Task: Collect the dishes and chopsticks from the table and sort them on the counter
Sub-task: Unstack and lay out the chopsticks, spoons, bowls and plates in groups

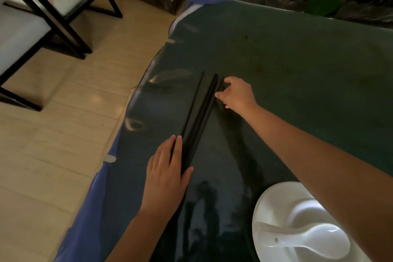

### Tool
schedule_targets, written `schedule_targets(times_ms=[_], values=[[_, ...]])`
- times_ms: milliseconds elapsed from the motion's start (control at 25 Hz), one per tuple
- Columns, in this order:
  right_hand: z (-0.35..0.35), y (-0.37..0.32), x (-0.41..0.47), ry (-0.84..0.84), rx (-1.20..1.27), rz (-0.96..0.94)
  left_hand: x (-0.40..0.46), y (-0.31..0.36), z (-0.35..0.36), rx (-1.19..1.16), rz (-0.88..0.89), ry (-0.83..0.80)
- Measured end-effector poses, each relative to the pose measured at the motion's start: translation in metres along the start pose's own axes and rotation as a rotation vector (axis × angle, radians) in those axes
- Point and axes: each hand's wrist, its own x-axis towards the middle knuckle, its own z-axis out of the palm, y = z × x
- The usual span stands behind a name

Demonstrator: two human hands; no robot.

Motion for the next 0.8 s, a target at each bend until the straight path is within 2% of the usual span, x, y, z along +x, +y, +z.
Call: schedule_targets(times_ms=[160,280,400,600,800], values=[[0.010,-0.001,-0.016,0.045,-0.177,-0.184,-0.003,-0.004,0.004,-0.187,0.039,-0.006],[0.016,-0.007,-0.018,0.004,-0.201,-0.253,-0.002,-0.004,0.005,-0.266,0.035,0.002],[0.016,-0.007,-0.018,-0.044,-0.369,-0.369,0.002,-0.014,-0.001,-0.302,0.112,-0.043],[0.013,0.006,-0.017,0.017,-0.701,-0.553,0.013,-0.042,-0.015,-0.220,0.343,-0.259],[0.022,0.021,-0.017,-0.136,-0.733,-0.506,0.021,-0.037,-0.021,-0.063,0.490,-0.212]])
